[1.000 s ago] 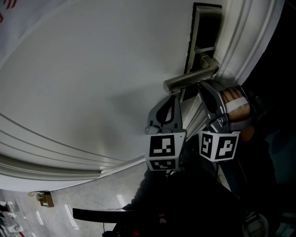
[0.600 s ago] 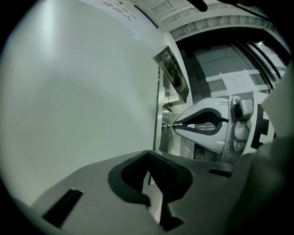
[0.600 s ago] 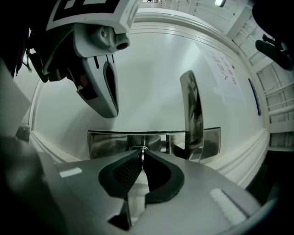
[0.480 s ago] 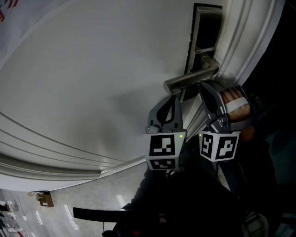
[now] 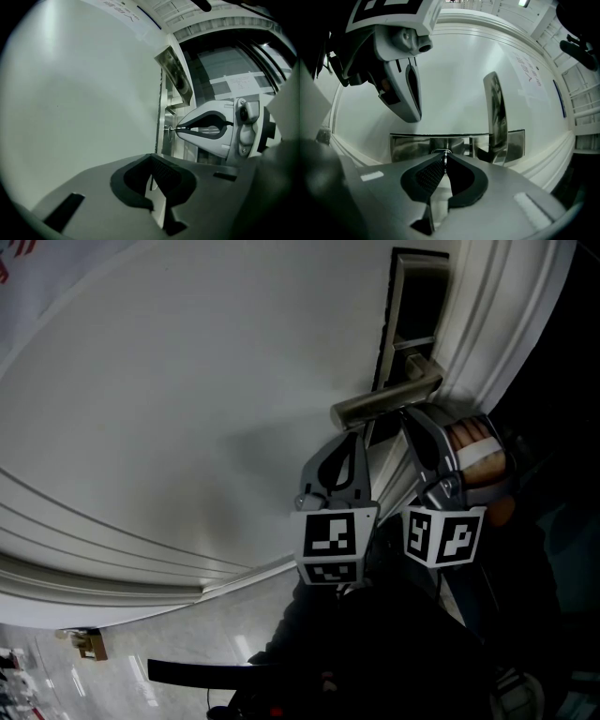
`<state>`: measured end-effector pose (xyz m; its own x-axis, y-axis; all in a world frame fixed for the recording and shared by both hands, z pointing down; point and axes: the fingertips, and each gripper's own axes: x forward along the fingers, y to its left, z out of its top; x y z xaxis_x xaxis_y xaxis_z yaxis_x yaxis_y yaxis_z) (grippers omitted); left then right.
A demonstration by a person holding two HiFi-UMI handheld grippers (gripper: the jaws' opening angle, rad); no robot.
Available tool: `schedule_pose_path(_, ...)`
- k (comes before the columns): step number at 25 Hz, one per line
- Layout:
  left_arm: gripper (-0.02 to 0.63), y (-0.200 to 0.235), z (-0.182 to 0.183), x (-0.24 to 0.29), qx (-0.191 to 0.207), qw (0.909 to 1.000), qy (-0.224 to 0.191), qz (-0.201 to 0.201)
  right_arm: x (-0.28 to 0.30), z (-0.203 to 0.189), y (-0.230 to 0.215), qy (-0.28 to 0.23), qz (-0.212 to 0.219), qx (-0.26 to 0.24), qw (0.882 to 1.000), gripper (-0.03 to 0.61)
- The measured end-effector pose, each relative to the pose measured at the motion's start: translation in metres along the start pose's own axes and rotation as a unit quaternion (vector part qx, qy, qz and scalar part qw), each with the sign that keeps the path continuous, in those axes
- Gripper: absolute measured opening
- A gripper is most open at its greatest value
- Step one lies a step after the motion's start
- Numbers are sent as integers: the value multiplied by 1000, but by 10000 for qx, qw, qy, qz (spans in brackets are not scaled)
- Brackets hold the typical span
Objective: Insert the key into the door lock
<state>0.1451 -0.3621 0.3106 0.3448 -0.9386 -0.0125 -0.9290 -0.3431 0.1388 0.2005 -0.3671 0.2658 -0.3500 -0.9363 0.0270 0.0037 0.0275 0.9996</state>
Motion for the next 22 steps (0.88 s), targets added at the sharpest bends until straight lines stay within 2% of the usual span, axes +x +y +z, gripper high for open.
schedule_pose_path(22,2,-5,1,1,25,10000,-9,-65,2,0,1,4,25,-53,10000,12)
